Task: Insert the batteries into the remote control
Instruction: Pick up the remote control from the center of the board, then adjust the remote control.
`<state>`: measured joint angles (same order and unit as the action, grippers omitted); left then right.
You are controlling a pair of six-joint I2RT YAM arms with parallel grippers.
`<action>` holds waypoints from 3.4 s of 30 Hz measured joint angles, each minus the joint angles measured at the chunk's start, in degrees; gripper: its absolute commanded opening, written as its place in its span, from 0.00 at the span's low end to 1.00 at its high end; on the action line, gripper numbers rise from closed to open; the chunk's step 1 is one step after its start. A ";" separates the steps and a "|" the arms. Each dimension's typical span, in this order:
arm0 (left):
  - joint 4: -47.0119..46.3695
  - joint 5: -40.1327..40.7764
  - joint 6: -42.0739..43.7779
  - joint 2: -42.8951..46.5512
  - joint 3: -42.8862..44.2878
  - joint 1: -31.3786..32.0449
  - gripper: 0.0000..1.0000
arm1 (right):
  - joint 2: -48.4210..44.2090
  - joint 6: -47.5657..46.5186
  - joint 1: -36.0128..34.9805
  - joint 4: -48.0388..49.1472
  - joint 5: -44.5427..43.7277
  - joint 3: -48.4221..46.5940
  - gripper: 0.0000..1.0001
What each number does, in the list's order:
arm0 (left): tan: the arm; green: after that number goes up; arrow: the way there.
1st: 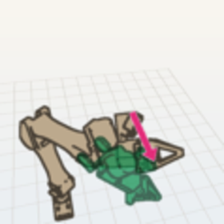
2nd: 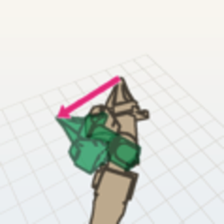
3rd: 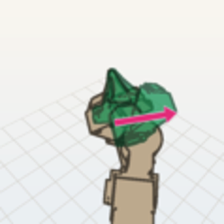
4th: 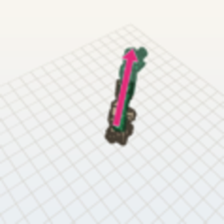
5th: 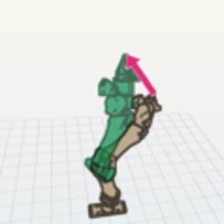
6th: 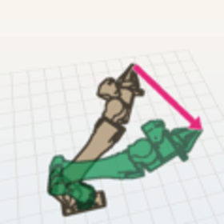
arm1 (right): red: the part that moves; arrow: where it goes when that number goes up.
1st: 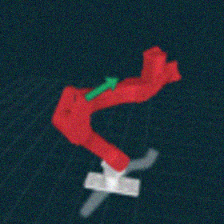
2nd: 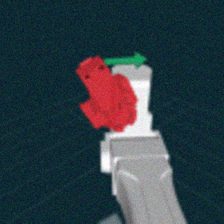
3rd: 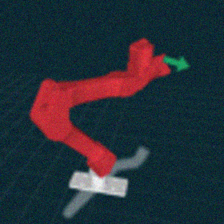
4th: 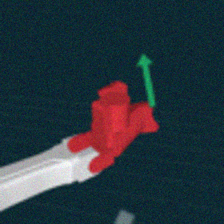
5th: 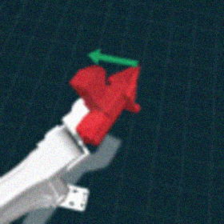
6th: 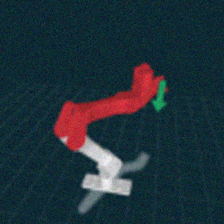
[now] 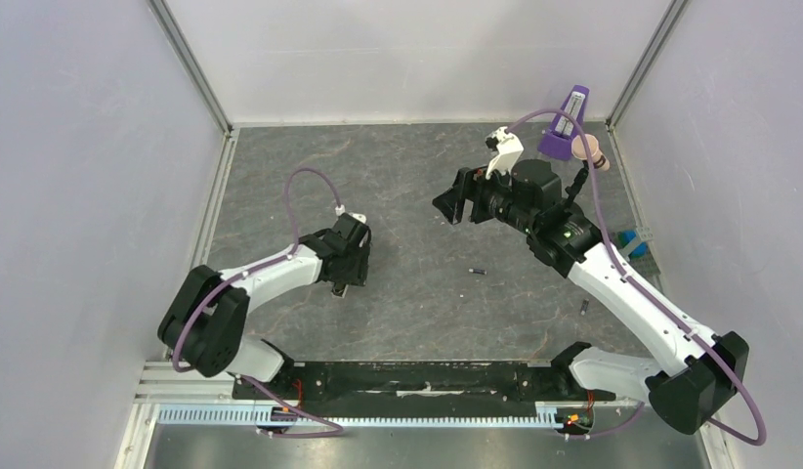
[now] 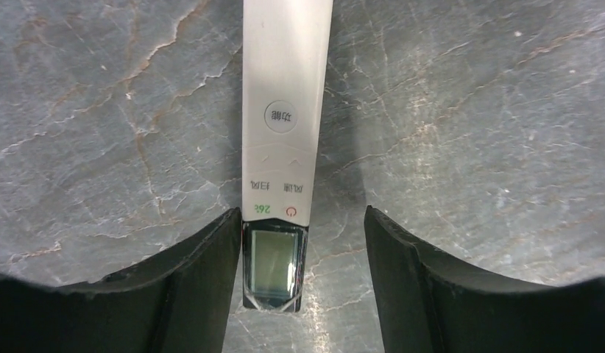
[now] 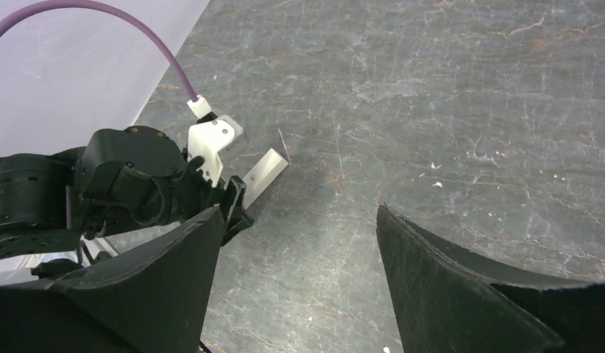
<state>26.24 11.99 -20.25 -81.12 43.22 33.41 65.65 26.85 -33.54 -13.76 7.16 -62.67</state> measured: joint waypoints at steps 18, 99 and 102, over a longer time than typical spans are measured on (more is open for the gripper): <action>2.45 -8.28 -0.07 -3.26 6.82 0.07 0.02 | 1.84 -0.33 0.00 -0.02 1.16 0.85 0.89; -31.78 -32.81 55.25 29.03 -1.44 12.13 0.74 | 11.37 69.68 0.13 -4.72 7.48 -2.32 0.11; -31.65 -32.04 58.71 28.22 -1.40 12.41 0.73 | 11.37 70.03 0.11 -4.76 8.26 -2.32 0.10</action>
<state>-5.41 -20.05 38.46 -52.90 41.82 45.82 77.01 96.88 -33.43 -18.52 15.42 -64.99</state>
